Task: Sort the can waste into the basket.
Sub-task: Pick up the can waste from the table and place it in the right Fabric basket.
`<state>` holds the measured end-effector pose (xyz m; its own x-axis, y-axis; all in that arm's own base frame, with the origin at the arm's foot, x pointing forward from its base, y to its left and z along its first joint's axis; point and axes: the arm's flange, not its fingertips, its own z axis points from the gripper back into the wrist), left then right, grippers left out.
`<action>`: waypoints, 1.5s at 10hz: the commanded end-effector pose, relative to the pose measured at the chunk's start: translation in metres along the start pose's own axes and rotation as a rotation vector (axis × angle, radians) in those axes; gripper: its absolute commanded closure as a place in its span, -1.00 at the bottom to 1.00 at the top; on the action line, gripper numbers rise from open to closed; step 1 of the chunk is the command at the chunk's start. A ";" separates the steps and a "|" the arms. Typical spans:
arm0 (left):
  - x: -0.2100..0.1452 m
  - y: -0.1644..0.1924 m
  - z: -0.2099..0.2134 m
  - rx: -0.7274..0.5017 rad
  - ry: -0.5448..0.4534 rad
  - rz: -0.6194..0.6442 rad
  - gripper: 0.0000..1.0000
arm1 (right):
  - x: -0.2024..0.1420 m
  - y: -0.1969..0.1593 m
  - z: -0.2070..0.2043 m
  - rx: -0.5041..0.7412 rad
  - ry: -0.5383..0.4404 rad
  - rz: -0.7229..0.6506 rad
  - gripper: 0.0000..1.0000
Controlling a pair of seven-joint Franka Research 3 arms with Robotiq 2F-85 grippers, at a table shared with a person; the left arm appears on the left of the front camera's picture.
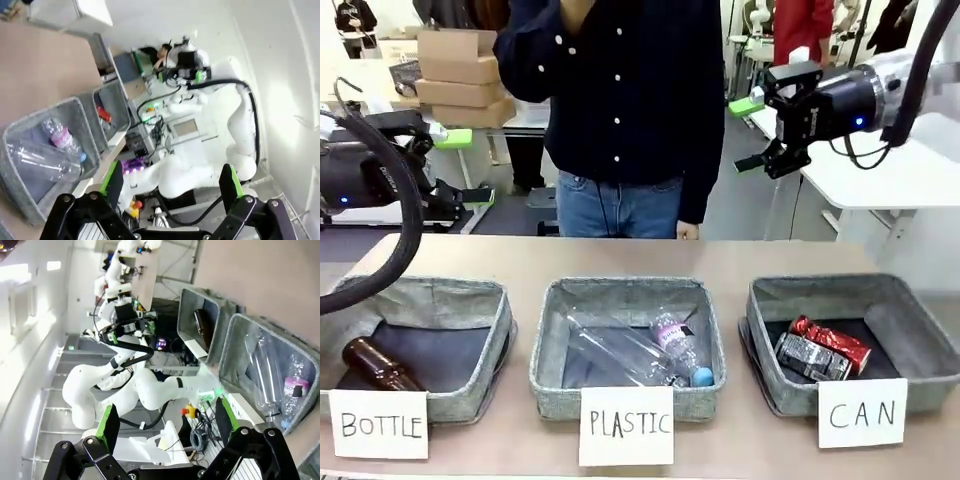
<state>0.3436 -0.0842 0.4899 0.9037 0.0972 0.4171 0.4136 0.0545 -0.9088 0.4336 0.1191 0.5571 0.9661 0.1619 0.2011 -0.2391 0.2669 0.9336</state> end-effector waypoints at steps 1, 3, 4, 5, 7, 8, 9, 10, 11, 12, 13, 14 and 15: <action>-0.002 -0.002 -0.002 0.011 0.054 0.012 -1.00 | -0.001 0.000 0.001 -0.010 0.014 0.014 -1.00; -0.002 -0.002 -0.002 0.011 0.054 0.012 -1.00 | -0.001 0.000 0.001 -0.010 0.014 0.014 -1.00; -0.002 -0.002 -0.002 0.011 0.054 0.012 -1.00 | -0.001 0.000 0.001 -0.010 0.014 0.014 -1.00; -0.002 -0.002 -0.002 0.011 0.054 0.012 -1.00 | -0.001 0.000 0.001 -0.010 0.014 0.014 -1.00; -0.002 -0.002 -0.002 0.011 0.054 0.012 -1.00 | -0.001 0.000 0.001 -0.010 0.014 0.014 -1.00; -0.002 -0.002 -0.002 0.011 0.054 0.012 -1.00 | -0.001 0.000 0.001 -0.010 0.014 0.014 -1.00; -0.002 -0.002 -0.002 0.011 0.054 0.012 -1.00 | -0.001 0.000 0.001 -0.010 0.014 0.014 -1.00; -0.002 -0.002 -0.002 0.011 0.054 0.012 -1.00 | -0.001 0.000 0.001 -0.010 0.014 0.014 -1.00; -0.002 -0.002 -0.002 0.011 0.054 0.012 -1.00 | -0.001 0.000 0.001 -0.010 0.014 0.014 -1.00; -0.002 -0.002 -0.002 0.011 0.054 0.012 -1.00 | -0.001 0.000 0.001 -0.010 0.014 0.014 -1.00; -0.002 -0.002 -0.002 0.011 0.054 0.012 -1.00 | -0.001 0.000 0.001 -0.010 0.014 0.014 -1.00; -0.002 -0.002 -0.002 0.011 0.054 0.012 -1.00 | -0.001 0.000 0.001 -0.010 0.014 0.014 -1.00; -0.002 -0.002 -0.002 0.011 0.054 0.012 -1.00 | -0.001 0.000 0.001 -0.010 0.014 0.014 -1.00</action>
<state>0.3417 -0.0909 0.4872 0.9075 0.0612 0.4156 0.4114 0.0710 -0.9087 0.4335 0.1194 0.5567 0.9659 0.1643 0.2001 -0.2389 0.2678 0.9334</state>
